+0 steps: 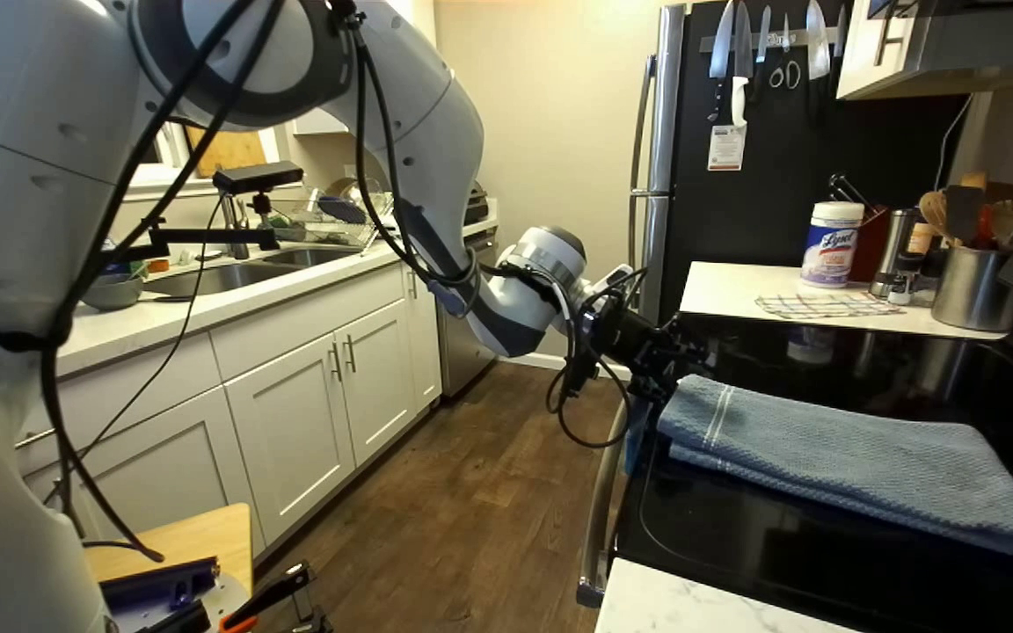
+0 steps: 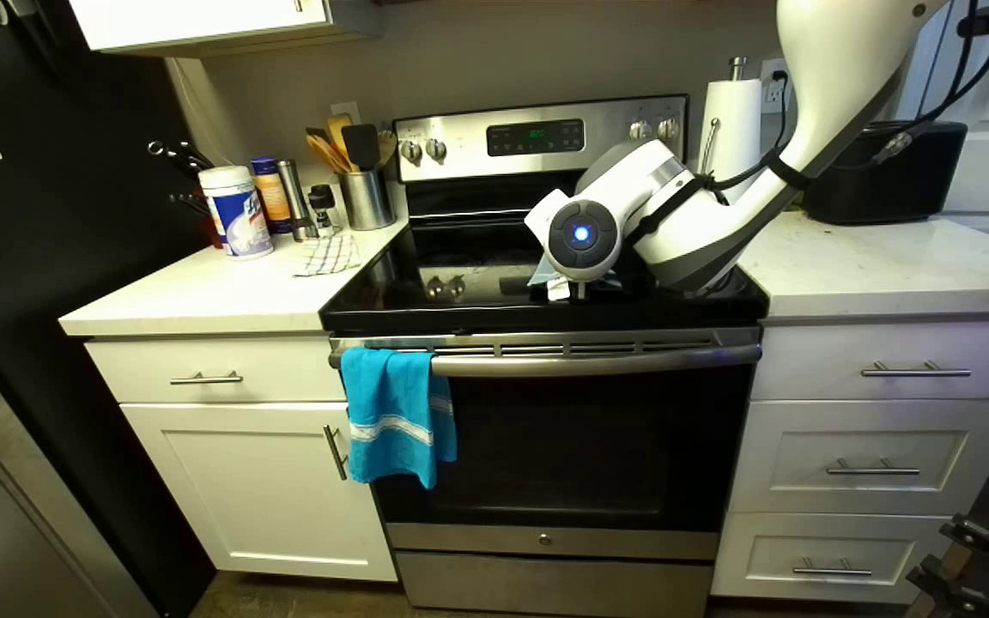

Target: Put the towel on the oven handle

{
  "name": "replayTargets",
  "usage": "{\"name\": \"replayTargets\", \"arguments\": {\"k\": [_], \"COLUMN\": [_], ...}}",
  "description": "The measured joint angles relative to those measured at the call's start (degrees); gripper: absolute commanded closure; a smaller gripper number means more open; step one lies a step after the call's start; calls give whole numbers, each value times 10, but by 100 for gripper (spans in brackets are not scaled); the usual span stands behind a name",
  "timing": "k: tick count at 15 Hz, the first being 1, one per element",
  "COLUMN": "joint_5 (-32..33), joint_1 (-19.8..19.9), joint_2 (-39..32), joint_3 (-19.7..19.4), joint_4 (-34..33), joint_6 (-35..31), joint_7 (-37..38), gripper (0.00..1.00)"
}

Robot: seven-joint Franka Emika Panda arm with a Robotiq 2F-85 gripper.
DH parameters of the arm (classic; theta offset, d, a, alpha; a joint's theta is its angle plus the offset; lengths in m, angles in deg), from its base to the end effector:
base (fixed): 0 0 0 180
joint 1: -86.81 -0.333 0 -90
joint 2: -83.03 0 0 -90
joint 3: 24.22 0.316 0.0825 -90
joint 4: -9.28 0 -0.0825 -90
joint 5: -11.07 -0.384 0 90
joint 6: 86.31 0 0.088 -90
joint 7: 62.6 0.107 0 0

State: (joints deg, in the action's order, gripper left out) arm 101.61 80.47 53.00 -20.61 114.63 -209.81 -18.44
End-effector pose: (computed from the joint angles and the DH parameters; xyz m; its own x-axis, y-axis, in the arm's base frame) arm 0.6488 0.0694 0.2552 0.8351 0.5451 0.0743 0.1698 -0.3838 0.9077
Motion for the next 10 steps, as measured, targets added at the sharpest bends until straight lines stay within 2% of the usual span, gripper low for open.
{"name": "replayTargets", "arguments": {"k": [4,6,10], "joint_5": [0,0,0], "joint_1": [0,0,0], "joint_2": [0,0,0], "joint_3": [-1,-1,-1], "joint_4": [-1,-1,-2], "joint_6": [0,0,0], "joint_7": [0,0,0], "gripper": [97,100,98]}}
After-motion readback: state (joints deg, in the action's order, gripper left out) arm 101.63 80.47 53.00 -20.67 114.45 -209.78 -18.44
